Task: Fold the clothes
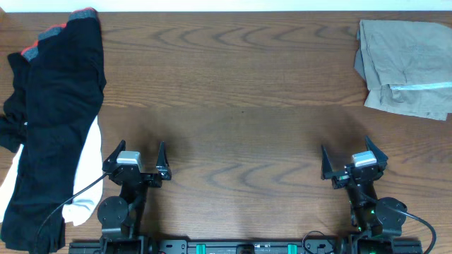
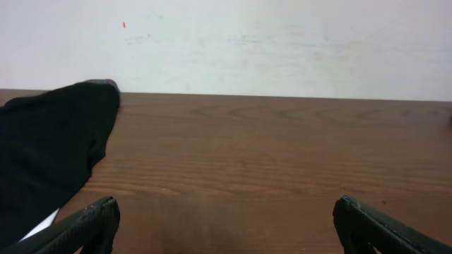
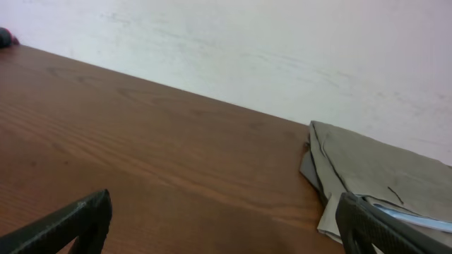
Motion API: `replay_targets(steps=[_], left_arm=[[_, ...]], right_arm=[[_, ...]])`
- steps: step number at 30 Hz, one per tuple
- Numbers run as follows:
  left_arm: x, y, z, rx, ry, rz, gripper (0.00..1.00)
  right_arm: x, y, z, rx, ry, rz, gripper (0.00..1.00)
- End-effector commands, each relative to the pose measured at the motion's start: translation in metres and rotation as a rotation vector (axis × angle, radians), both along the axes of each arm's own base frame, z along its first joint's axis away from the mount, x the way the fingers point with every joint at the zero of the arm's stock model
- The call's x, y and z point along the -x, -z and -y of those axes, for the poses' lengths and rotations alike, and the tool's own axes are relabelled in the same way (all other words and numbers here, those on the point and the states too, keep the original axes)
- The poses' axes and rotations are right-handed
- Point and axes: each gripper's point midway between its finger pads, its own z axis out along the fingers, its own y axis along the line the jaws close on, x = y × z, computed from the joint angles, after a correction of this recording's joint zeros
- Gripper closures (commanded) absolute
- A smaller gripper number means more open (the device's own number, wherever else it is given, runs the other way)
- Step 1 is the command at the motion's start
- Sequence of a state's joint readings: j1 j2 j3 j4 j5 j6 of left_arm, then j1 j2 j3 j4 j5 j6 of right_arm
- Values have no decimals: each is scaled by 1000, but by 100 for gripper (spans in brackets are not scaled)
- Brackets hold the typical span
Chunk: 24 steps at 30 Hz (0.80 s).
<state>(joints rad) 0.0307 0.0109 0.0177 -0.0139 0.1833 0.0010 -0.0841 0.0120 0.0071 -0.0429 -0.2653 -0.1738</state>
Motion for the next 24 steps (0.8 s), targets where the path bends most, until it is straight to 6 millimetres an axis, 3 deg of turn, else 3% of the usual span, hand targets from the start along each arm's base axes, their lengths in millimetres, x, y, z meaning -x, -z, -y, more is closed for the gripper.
replay_targets(steps=[1, 9, 16, 24], left_arm=[[1, 15, 3, -7, 15, -45, 2], [1, 15, 3, -7, 14, -45, 2], [0, 9, 2, 42, 7, -27, 2], [2, -35, 8, 88, 42, 114, 2]], right_arm=[[0, 1, 5, 15, 24, 0, 1], [-1, -3, 8, 21, 43, 16, 1], [1, -38, 1, 30, 2, 162, 1], [9, -71, -5, 41, -25, 303, 1]])
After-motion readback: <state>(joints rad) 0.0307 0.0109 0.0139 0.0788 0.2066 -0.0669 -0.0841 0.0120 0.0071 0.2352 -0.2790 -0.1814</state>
